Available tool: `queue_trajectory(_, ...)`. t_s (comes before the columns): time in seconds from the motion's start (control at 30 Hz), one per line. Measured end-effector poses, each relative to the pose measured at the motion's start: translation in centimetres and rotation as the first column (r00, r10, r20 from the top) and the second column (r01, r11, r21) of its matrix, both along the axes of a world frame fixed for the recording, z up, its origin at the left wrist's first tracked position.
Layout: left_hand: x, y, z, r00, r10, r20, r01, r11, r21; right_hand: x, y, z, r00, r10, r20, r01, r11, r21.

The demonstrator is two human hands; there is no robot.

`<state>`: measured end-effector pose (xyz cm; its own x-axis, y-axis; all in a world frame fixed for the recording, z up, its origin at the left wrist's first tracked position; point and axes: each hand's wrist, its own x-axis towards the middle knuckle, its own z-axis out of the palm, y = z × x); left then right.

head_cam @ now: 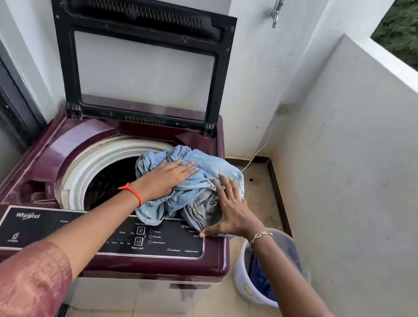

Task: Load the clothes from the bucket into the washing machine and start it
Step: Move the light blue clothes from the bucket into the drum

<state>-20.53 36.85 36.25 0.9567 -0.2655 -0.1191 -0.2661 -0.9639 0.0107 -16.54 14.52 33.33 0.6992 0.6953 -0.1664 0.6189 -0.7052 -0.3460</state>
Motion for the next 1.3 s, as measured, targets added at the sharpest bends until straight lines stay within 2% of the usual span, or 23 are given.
queue_trajectory(0.1,0.0,0.1,-0.6,1.0,0.027,-0.005,-0.027,1.0,-0.004,0.6,0.5,-0.4,1.0,-0.002,-0.017,0.003,0.999,0.051)
queue_trajectory(0.23,0.0,0.3,-0.8,0.999,0.034,0.019,-0.033,0.999,-0.014,1.1,1.2,-0.3,0.995,-0.016,0.099,-0.004,0.979,0.205)
queue_trajectory(0.33,0.1,1.0,-0.4,0.995,0.084,0.053,-0.082,0.996,-0.041,2.2,2.3,0.8,0.994,0.0,0.107,-0.026,0.971,0.239)
queue_trajectory(0.43,0.0,2.6,0.7,0.985,0.128,0.112,-0.12,0.99,-0.07,3.2,4.1,3.1,0.984,0.032,0.176,-0.079,0.961,0.265)
queue_trajectory(0.63,0.1,6.9,6.3,0.929,0.246,0.278,-0.211,0.966,-0.148,4.3,9.2,9.9,0.909,0.08,0.409,-0.226,0.92,0.321)
queue_trajectory(0.83,0.3,12.9,13.6,0.854,0.268,0.445,-0.202,0.961,-0.19,4.2,15.0,17.1,0.828,0.025,0.561,-0.29,0.875,0.389)
queue_trajectory(1.03,-0.7,18.1,16.5,0.851,0.237,0.468,-0.167,0.968,-0.187,2.7,20.1,18.9,0.829,-0.034,0.559,-0.267,0.854,0.447)
queue_trajectory(1.3,-1.2,22.0,10.7,0.927,0.138,0.35,-0.076,0.98,-0.186,-0.5,23.1,13.6,0.876,-0.109,0.469,-0.112,0.901,0.418)
